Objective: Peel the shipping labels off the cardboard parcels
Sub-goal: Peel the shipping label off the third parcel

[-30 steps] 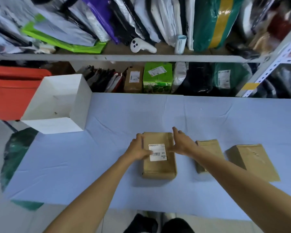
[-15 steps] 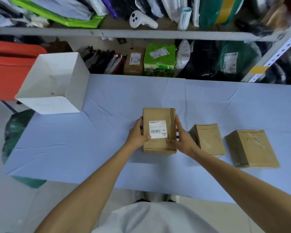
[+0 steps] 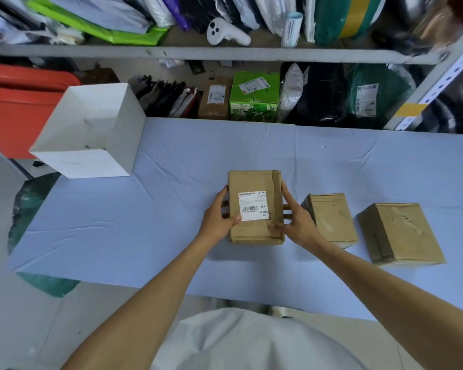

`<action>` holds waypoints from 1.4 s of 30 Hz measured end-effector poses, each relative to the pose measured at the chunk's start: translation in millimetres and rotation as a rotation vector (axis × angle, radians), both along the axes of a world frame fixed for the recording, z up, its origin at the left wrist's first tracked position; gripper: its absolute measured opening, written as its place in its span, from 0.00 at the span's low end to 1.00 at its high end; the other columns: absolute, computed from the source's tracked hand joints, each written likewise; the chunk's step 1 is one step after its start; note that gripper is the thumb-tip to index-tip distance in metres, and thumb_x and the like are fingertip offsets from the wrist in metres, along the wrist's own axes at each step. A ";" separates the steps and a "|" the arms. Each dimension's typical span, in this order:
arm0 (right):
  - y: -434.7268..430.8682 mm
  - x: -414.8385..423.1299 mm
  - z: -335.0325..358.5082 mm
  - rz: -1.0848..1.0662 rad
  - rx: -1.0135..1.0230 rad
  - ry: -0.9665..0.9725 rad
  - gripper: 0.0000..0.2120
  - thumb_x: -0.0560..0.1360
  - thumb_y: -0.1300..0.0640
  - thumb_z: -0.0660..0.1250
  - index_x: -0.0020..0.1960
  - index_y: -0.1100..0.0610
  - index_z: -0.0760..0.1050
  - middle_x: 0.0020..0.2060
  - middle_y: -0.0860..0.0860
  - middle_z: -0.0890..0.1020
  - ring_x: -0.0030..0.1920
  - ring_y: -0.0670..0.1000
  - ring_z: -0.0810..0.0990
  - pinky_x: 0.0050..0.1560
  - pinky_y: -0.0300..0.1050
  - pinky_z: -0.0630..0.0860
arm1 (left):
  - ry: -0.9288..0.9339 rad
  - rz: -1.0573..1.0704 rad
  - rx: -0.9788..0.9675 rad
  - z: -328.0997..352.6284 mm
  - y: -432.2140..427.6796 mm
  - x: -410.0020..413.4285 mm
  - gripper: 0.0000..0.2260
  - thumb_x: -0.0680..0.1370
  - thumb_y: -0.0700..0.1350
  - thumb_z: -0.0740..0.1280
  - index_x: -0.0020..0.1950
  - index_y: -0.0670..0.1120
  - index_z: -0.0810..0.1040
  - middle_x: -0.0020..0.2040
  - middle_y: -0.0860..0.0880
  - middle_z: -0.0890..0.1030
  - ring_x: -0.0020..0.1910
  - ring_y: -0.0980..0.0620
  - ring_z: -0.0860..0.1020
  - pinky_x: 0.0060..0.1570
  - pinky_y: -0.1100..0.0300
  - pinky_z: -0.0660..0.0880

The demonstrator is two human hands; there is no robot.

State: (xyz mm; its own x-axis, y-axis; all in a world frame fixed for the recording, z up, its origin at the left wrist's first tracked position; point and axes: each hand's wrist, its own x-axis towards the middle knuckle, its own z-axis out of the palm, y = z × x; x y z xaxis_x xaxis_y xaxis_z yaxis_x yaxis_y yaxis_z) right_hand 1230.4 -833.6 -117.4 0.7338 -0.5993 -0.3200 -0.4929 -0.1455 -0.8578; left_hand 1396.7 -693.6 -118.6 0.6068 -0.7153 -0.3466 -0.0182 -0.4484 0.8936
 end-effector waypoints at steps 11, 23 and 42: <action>-4.3 1.9 -9.2 -0.024 0.042 0.084 0.49 0.70 0.64 0.72 0.76 0.40 0.45 0.48 0.43 0.75 0.48 0.47 0.79 0.39 0.33 0.76 | -0.055 0.041 -0.006 -9.8 3.0 -2.9 0.34 0.70 0.36 0.74 0.73 0.51 0.67 0.65 0.50 0.74 0.62 0.50 0.76 0.58 0.58 0.77; -10.8 3.1 -15.7 -0.023 0.155 0.119 0.50 0.70 0.62 0.74 0.75 0.36 0.45 0.50 0.50 0.75 0.52 0.53 0.78 0.44 0.45 0.81 | -0.137 -0.025 0.007 -20.3 -2.2 5.2 0.28 0.69 0.42 0.76 0.56 0.71 0.72 0.63 0.50 0.75 0.59 0.49 0.78 0.59 0.48 0.77; -7.5 2.5 -16.7 -0.050 0.114 0.096 0.49 0.69 0.65 0.74 0.76 0.40 0.47 0.47 0.44 0.76 0.49 0.52 0.79 0.36 0.37 0.79 | -0.194 -0.068 0.124 -11.8 -10.6 -1.1 0.27 0.72 0.35 0.71 0.63 0.61 0.75 0.59 0.52 0.69 0.56 0.48 0.77 0.61 0.51 0.75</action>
State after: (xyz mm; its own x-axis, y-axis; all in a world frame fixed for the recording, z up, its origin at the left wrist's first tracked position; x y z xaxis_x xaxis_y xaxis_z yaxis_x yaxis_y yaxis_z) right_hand 1232.8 -841.2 -134.1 0.6666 -0.5905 -0.4550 -0.5775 -0.0232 -0.8161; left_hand 1395.6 -704.2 -130.4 0.6223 -0.7163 -0.3157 -0.2182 -0.5461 0.8088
